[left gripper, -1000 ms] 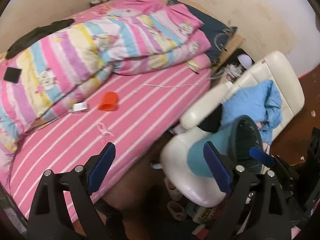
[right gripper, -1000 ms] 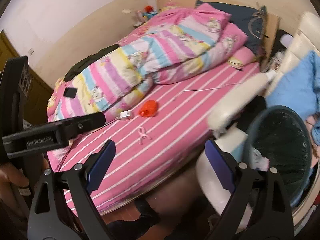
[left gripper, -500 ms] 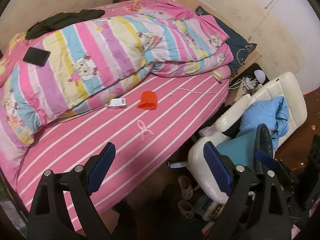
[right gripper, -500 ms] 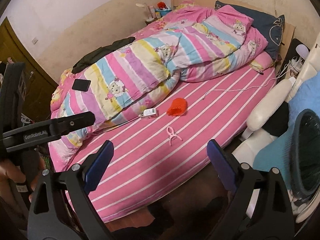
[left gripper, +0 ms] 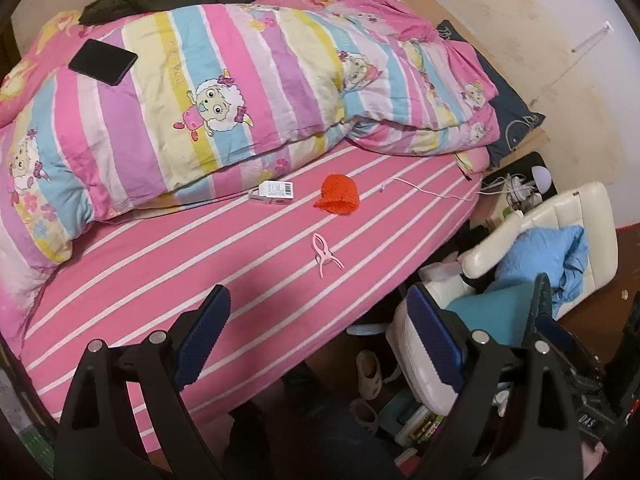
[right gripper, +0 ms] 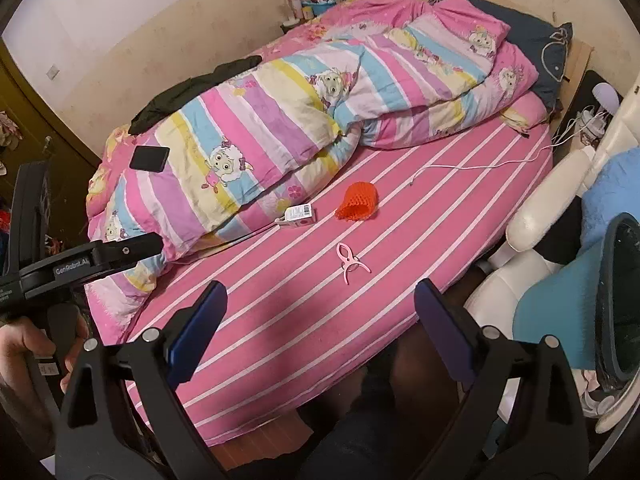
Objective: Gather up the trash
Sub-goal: 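Move both tools back over the bed toward the medicine box and foam net, then grasp the orange foam net with the right tool while the left tool approaches the white box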
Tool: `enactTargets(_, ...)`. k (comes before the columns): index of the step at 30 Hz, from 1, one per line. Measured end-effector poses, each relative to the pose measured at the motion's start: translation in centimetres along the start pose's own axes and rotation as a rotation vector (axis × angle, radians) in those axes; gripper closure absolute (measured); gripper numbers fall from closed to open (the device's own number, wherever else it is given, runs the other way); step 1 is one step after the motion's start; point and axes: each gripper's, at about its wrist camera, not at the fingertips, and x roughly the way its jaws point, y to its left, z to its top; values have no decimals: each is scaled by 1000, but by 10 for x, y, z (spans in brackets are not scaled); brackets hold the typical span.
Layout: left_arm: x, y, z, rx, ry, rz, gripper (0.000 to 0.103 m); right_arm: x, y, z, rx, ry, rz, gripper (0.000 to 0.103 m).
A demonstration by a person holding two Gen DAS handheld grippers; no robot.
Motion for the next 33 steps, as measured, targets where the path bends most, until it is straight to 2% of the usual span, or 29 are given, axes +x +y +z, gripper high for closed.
enactTargets(9, 45, 13, 41, 17, 9, 47, 16, 68, -16, 45, -16, 63, 26, 10)
enactTargets(19, 144, 18, 89, 33, 59, 78, 16, 179, -48, 89, -9, 137, 28, 9)
enactTargets(24, 203, 31, 102, 104, 83, 59, 16, 233, -61, 98, -25, 166, 21, 9)
enactTargets(28, 245, 42, 108, 181, 117, 77, 16, 273, -73, 100, -11, 185, 17, 10)
enactTargets(33, 288, 58, 113, 221, 161, 74, 16, 310, -84, 100, 19, 207, 21, 10)
